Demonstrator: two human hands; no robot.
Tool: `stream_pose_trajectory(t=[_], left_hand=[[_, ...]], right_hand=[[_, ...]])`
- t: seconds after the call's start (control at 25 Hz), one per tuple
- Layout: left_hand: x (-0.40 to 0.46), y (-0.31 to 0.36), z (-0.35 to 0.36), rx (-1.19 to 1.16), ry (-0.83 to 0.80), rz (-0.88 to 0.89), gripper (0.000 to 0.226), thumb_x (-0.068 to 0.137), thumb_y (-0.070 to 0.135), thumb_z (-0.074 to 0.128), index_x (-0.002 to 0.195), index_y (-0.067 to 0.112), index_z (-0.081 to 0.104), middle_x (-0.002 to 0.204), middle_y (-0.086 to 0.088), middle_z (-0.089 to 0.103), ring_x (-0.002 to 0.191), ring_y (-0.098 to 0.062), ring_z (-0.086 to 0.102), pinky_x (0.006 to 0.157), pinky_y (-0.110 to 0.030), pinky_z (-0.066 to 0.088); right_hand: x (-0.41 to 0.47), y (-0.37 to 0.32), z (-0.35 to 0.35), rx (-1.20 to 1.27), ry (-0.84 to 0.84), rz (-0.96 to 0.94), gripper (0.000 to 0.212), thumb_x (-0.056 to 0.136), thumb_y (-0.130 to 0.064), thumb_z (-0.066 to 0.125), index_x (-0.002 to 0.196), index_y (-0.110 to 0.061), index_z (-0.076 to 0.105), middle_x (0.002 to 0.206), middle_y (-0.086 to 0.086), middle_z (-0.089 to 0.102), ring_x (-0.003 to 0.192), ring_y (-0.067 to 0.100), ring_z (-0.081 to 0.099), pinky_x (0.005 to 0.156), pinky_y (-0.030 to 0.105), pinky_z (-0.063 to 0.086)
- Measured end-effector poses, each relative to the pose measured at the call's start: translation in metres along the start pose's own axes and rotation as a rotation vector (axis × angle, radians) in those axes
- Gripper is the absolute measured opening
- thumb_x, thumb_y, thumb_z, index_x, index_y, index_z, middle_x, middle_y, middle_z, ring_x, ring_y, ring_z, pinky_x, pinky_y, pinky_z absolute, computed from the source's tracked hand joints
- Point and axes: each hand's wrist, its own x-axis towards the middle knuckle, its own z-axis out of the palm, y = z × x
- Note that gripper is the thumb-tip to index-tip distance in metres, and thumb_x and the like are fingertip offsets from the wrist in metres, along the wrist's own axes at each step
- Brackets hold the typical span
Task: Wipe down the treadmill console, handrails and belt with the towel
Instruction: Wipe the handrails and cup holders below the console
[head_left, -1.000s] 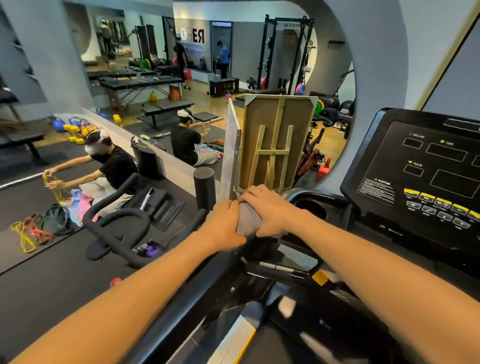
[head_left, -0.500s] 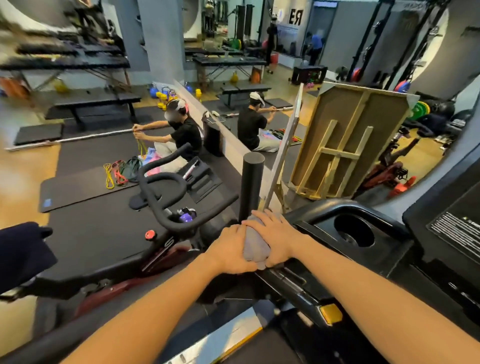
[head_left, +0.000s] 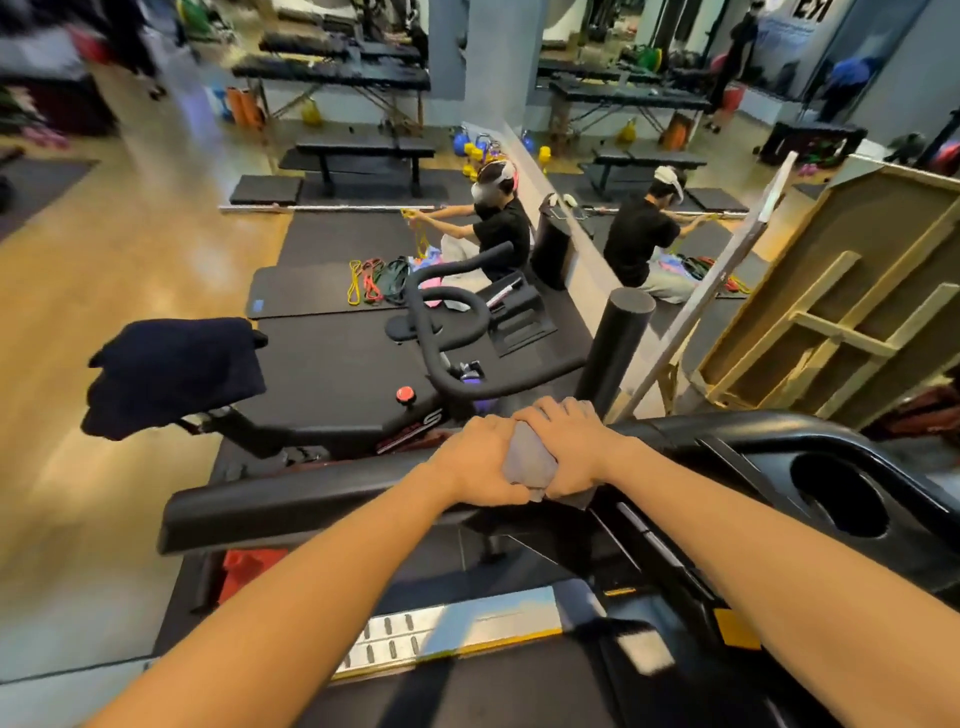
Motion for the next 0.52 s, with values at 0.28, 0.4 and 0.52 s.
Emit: stream_pose_trajectory(t=[0.28, 0.4, 0.52], left_hand=[[-0.084, -0.070, -0.030, -0.057, 0.091, 0.015, 0.055, 0.067, 0.056, 0.077, 0.105, 0.021, 0.060, 0.097, 0.003, 0.067, 0.083, -0.016, 0.061, 0.076, -0.032, 0.048], [-0.119, -0.102, -0.043, -0.045, 0.089, 0.006, 0.053, 0.067, 0.061, 0.070, 0.101, 0.022, 0.060, 0.091, 0.002, 0.067, 0.079, -0.018, 0.062, 0.073, -0.034, 0.050], [-0.151, -0.131, -0.057, -0.054, 0.091, -0.009, 0.044, 0.066, 0.057, 0.071, 0.095, 0.026, 0.058, 0.085, 0.005, 0.065, 0.072, -0.016, 0.061, 0.068, -0.032, 0.048]], right_hand=[[0.046, -0.101, -0.010, -0.004, 0.021, -0.114, 0.111, 0.059, -0.067, 0.079, 0.148, -0.025, 0.027, 0.136, 0.005, 0.037, 0.118, 0.033, 0.042, 0.102, 0.053, 0.041], [0.066, -0.149, -0.015, -0.028, 0.026, -0.153, 0.109, 0.061, -0.063, 0.081, 0.147, -0.022, 0.028, 0.136, 0.006, 0.038, 0.118, 0.035, 0.043, 0.101, 0.052, 0.042], [0.081, -0.191, -0.022, -0.026, 0.030, -0.177, 0.107, 0.062, -0.062, 0.081, 0.146, -0.021, 0.030, 0.136, 0.008, 0.039, 0.119, 0.035, 0.043, 0.099, 0.052, 0.043]])
